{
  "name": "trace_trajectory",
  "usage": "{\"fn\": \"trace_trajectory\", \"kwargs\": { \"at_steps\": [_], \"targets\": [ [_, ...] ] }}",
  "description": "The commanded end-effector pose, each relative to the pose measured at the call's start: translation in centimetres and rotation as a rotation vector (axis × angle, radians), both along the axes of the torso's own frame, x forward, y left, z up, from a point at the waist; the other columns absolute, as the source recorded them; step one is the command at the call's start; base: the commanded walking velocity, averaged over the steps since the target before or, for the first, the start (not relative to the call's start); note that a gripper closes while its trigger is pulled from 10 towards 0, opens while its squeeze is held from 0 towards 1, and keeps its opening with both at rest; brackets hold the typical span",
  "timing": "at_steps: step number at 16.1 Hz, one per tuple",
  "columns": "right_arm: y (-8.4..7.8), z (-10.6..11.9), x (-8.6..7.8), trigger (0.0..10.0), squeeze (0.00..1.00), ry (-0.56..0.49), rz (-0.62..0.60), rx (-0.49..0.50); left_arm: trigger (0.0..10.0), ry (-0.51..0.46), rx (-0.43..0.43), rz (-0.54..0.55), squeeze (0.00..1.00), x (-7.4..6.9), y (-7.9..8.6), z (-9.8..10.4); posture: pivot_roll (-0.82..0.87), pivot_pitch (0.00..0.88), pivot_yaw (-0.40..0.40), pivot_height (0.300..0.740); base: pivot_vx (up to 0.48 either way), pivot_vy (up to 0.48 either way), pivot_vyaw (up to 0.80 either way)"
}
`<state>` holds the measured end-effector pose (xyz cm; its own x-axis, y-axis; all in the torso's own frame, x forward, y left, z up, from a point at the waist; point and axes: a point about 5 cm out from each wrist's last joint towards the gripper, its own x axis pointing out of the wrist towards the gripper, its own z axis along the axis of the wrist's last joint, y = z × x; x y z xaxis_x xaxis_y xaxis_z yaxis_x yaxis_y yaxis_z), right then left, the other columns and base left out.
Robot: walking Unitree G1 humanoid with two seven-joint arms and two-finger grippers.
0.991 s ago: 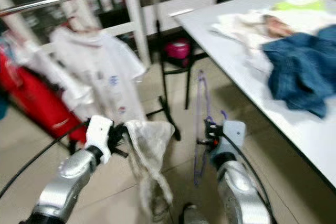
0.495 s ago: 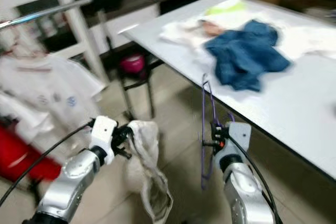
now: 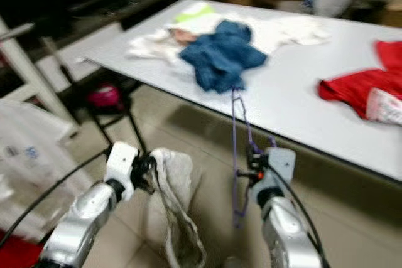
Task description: Hang hanger
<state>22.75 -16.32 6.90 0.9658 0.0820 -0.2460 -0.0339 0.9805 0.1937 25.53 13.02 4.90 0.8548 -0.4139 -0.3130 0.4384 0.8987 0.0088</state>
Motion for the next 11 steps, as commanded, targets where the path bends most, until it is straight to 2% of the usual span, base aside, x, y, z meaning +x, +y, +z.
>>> {"fn": "trace_trajectory", "kwargs": {
  "at_steps": [1,3,8,11],
  "targets": [
    [-0.1,0.1,0.0,10.0,0.0,-0.007,-0.001,-0.01,10.0,-0.059,-0.006,-0.004,0.0,0.5,-0.1,1.1,-0.17,0.0,0.136,0.74,0.0,0.0,-0.8],
    [-0.1,0.2,0.0,10.0,0.0,-0.006,0.004,-0.018,10.0,-0.047,-0.006,0.01,0.0,0.5,0.0,0.9,-0.17,0.0,0.132,0.74,0.0,0.0,-0.8],
    [0.3,0.4,0.2,10.0,0.0,-0.011,0.008,-0.02,10.0,-0.056,-0.01,0.021,0.0,0.7,0.4,1.4,-0.16,0.0,0.139,0.74,0.0,0.391,-0.8],
    [0.3,1.6,0.9,10.0,0.0,-0.027,0.025,-0.035,10.0,-0.097,-0.021,0.036,0.0,1.8,0.5,2.8,-0.13,0.0,0.117,0.74,0.0,0.407,0.0]
  ]
}}
